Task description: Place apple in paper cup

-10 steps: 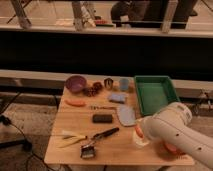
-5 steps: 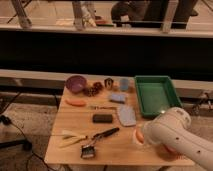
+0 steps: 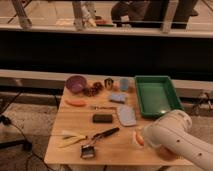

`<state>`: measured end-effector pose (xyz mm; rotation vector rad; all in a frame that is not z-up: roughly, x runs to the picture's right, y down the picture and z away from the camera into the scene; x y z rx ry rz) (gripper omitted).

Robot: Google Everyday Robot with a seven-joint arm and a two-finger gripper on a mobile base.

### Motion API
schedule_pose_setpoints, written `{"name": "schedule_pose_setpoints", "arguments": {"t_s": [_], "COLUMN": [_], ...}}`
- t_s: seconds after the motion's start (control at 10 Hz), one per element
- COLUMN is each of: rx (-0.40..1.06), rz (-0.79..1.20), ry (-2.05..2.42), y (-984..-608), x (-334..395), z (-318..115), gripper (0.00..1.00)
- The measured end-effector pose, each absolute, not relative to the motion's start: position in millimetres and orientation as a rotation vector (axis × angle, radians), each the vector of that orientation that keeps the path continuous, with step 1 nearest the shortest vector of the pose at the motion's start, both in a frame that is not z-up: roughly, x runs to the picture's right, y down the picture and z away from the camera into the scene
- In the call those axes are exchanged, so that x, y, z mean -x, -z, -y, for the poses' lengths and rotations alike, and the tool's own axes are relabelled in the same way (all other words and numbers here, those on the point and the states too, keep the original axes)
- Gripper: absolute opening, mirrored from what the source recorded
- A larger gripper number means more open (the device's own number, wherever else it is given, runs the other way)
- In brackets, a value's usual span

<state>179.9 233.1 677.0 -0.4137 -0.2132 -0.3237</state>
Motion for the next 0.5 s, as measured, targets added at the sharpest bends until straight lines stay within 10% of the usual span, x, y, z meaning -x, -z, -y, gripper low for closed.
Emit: {"name": "schedule_pose_setpoints", "arguments": {"t_s": [0.5], "rx": [0.382], "rz": [0.226], "ry": [0.328], "y": [-672], "x": [-171], "z": [-220], "gripper": [0.49]}}
